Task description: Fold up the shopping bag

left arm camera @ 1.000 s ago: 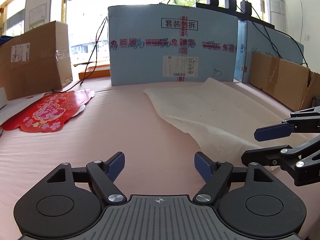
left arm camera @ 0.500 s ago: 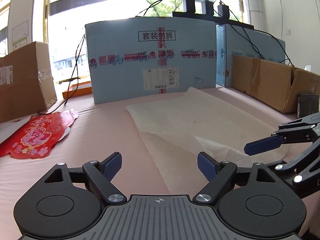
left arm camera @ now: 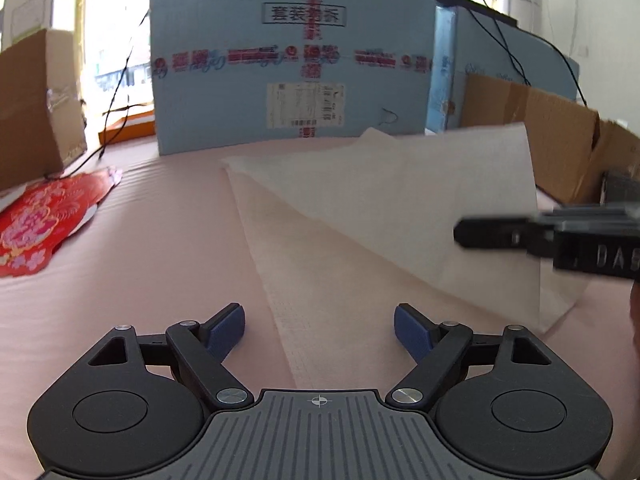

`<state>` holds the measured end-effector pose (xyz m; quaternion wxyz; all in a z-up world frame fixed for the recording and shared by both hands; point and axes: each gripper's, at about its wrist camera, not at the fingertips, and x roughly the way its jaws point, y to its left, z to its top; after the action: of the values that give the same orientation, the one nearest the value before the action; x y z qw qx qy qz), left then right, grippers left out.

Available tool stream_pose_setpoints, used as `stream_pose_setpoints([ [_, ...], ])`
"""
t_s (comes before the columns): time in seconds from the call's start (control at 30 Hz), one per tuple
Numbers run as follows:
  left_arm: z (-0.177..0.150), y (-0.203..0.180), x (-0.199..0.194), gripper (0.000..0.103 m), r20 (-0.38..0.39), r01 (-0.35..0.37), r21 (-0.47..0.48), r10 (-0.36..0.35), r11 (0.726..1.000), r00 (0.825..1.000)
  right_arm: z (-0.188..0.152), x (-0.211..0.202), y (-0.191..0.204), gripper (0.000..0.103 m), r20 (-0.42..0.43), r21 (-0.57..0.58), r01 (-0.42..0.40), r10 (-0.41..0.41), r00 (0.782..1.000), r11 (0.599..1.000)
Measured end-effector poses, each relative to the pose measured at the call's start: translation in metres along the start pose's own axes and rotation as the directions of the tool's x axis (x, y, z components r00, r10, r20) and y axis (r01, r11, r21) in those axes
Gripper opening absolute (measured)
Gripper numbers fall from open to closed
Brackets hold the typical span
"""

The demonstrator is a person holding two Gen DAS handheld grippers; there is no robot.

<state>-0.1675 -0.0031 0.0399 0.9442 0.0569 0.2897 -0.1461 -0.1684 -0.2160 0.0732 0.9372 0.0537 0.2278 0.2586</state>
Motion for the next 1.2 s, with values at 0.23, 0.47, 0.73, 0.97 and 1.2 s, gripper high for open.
stream_pose_setpoints([
  [0.23,0.008,-0.005,0.004,0.007,0.011,-0.004,0.055,0.003,0.998,1.0,0.0,-0.04,-0.022,0.006,0.163,0.071,0.099,-0.109,0.981,0.993],
  [0.47,0.002,0.03,-0.002,0.004,0.008,-0.113,-0.027,0.113,0.993,0.994,0.005,-0.078,-0.066,0.003,0.271,0.219,0.171,-0.229,0.935,0.961],
  [0.73,-0.001,0.031,-0.005,0.004,0.018,-0.103,-0.036,0.104,0.994,0.994,-0.013,-0.049,-0.084,0.073,0.046,0.419,-0.119,0.109,0.993,0.9],
  [0.97,-0.003,0.032,-0.005,0.004,0.027,-0.099,-0.044,0.101,0.994,0.995,0.001,-0.028,-0.044,0.079,0.069,0.314,-0.156,0.141,0.988,0.936],
  [1.2,-0.004,0.03,-0.005,0.004,0.034,-0.103,-0.038,0.105,0.994,0.994,0.021,0.033,0.027,0.079,-0.09,0.215,-0.217,0.24,0.966,0.952],
])
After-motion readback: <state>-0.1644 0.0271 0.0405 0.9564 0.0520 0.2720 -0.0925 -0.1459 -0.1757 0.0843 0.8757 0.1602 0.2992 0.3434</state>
